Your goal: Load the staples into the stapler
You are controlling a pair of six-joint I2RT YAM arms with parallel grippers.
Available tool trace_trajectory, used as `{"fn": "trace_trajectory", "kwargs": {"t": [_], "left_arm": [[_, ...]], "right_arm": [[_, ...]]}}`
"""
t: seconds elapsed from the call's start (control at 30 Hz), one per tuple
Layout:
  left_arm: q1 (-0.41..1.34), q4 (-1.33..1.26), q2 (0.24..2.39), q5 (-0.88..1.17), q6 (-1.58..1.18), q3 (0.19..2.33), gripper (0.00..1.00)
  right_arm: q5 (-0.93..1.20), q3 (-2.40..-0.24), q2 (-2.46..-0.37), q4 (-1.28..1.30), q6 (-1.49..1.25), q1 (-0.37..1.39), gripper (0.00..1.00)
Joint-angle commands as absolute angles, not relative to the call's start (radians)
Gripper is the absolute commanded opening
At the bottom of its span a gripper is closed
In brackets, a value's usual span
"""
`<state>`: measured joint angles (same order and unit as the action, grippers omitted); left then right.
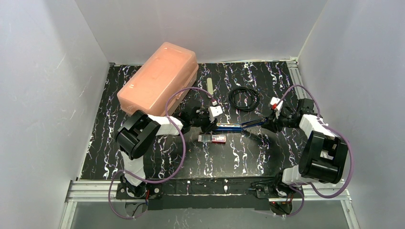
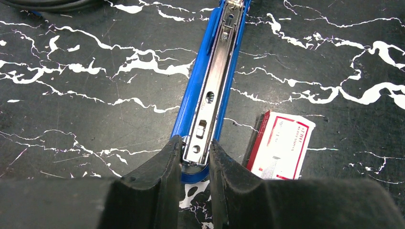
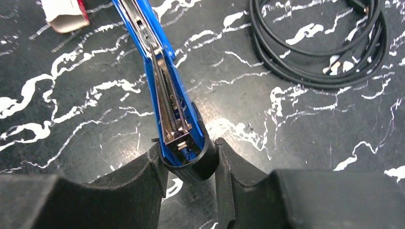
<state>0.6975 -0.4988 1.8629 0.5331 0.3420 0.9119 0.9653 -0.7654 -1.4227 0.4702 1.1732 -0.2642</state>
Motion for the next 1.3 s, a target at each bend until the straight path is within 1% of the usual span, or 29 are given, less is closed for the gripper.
{"fn": "trace_trajectory", "kwargs": {"t": [0.0,0.2,0.3,0.43,0.5,0.57,0.7,0.8,0.87,1.03,1.13,1.27], "left_arm": [[0.707,-0.444,1.879,0.52,0.334,0.931,0.0],[0.71,-0.445,1.883,0.518,0.333,0.934,0.0],[0.71,-0.443,1.882,0.513,0.332,0.934,0.0],[0.712,-0.444,1.883,0.508,0.328,0.934,0.0],[0.712,-0.444,1.883,0.508,0.328,0.934,0.0],[0.712,-0.444,1.882,0.506,0.326,0.934,0.0],[0.711,-0.445,1.877,0.506,0.327,0.934,0.0],[0.712,-0.444,1.874,0.509,0.324,0.939,0.0],[0.712,-0.444,1.872,0.511,0.321,0.943,0.09],[0.712,-0.437,1.854,0.509,0.321,0.945,0.44],[0.712,-0.436,1.836,0.501,0.328,0.945,0.65],[0.711,-0.42,1.797,0.492,0.322,0.952,0.85]], "right_arm": [[0.832,-0.798,-1.455,0.445,1.23,-0.279,0.22],[0.806,-0.819,-1.459,0.455,1.224,-0.292,0.39],[0.787,-0.838,-1.46,0.48,1.225,-0.296,0.52],[0.761,-0.871,-1.459,0.528,1.236,-0.296,0.62],[0.744,-0.88,-1.455,0.542,1.238,-0.296,0.72],[0.726,-0.886,-1.449,0.558,1.246,-0.298,0.74],[0.747,-0.921,-1.43,0.607,1.249,-0.298,0.75],[0.768,-0.965,-1.399,0.62,1.199,-0.298,0.76],[0.778,-1.0,-1.375,0.613,1.145,-0.296,0.77],[0.739,-1.101,-1.348,0.579,0.982,-0.232,0.81],[0.656,-1.143,-1.359,0.519,0.843,-0.141,0.84],[0.502,-1.2,-1.415,0.423,0.626,-0.009,0.88]]}}
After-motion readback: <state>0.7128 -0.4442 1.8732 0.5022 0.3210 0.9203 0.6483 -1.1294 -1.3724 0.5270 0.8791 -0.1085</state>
